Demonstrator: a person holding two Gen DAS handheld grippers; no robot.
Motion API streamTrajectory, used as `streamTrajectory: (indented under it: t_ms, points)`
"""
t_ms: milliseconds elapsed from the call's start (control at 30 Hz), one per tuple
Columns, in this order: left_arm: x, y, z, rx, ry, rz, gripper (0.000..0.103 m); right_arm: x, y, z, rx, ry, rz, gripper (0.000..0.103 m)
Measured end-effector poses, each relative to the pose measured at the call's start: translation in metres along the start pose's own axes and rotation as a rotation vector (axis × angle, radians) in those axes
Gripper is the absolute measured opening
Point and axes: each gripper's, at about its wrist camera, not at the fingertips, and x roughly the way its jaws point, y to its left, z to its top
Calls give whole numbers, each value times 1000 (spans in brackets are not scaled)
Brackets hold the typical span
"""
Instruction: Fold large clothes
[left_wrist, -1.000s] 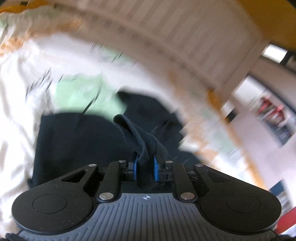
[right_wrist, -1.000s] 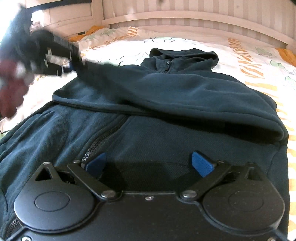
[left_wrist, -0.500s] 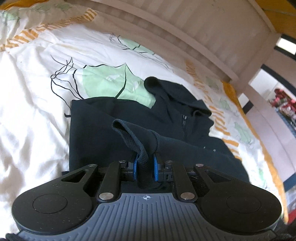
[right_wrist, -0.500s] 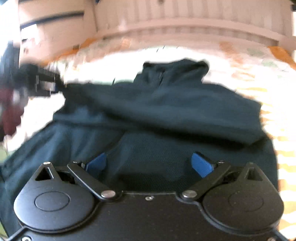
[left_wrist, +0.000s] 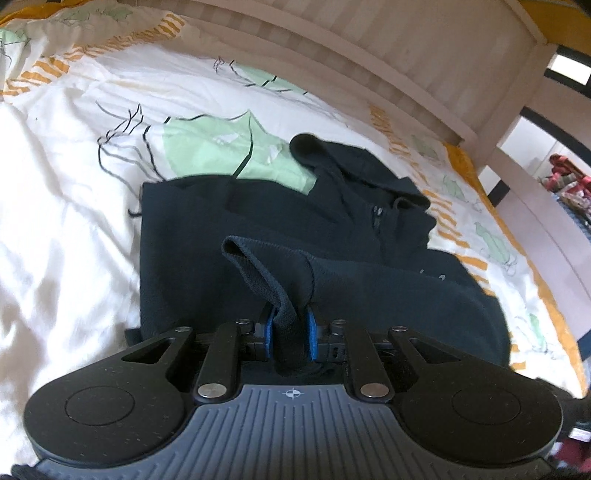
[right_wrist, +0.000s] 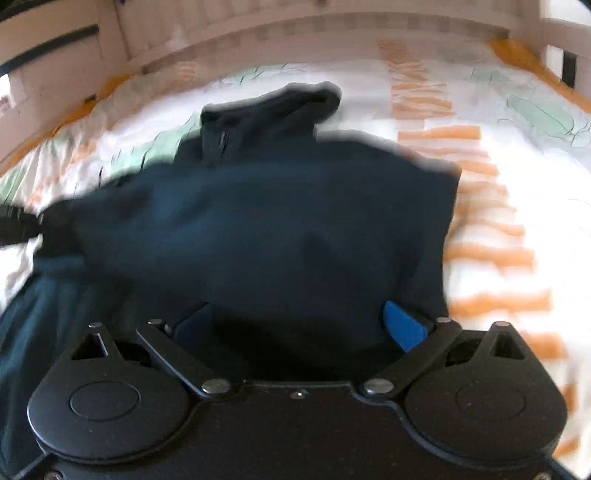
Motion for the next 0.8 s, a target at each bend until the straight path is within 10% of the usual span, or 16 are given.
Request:
streamTrajectory:
  t_ms: [367,800]
  points:
    - [8,18,-18,0,-17,-14,25,-26,-21,45,126,-169,-13,97]
    - [8,17,-20,7,-18,-10,25,61,-60,63,171,-34,-96,99]
